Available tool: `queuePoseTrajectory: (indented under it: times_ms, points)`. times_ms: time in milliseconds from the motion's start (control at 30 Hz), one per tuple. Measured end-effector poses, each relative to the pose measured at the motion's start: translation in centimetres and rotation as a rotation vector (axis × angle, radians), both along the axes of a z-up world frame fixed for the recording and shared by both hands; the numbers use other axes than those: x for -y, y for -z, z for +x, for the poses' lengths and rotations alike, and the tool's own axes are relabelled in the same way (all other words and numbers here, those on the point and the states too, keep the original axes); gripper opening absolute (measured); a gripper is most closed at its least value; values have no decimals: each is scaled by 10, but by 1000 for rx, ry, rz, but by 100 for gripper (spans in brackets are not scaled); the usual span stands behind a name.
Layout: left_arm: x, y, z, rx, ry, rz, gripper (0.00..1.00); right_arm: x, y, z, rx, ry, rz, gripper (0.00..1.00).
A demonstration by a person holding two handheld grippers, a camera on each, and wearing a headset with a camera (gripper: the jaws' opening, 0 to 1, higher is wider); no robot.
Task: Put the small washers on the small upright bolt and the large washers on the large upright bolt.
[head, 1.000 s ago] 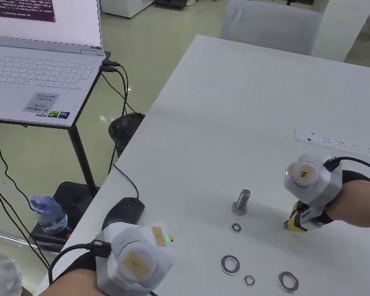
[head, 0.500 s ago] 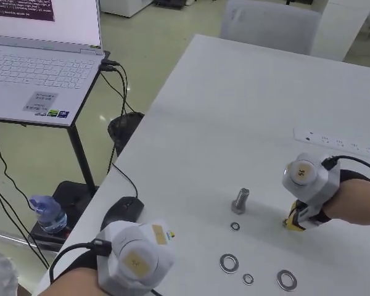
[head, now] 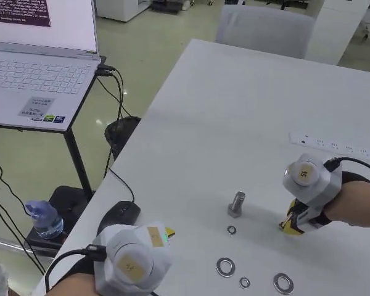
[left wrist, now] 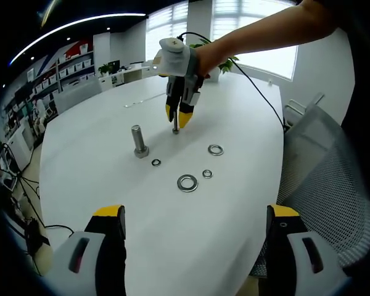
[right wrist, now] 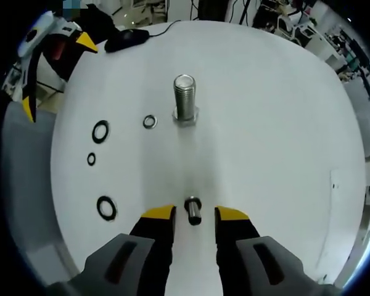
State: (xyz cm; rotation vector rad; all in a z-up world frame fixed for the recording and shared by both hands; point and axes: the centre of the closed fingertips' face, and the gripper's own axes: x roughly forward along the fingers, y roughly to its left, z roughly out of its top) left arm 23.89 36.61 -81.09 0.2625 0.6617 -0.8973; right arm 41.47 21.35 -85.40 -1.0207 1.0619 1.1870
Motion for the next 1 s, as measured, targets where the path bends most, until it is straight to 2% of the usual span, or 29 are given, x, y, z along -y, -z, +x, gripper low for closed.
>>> queuePoseTrajectory:
  times_ms: [100,167,200,233,433,533,633,733,933,1000]
  points:
    - [2,-2,0,3,-3,-9,96,-3,-10,-1,3,2,24,28]
    - [5,-3,0,0,-7,-35,96,-5,-17,-3,8,0,38,29]
    - [8,-8,0,4,-14,-70,97,-6,-18,-4,11,-3,39,29]
    - [9,-10,0,11,-13,-77,98,-6,-20,-4,11,-7,39,29]
    - [9,-12,1,13,-8,-56,99,-16,-34,-9,2,-14,66,31]
    - [10,-19,5,30,-15,-72,100,-19,-38,-10,5,-21,75,33]
    - [12,-22,7,45,-9,-64,100,-21,-41,-13,9,-34,75,33]
    - [10,-19,7,48,-4,-41,100,-23,-43,-20,10,-54,77,34]
    - [10,-12,1,29,1,-26,99,-32,-44,-42,-1,-95,89,34]
    - [10,-12,2,32,-4,-30,99,-35,-44,-48,-2,-104,94,34]
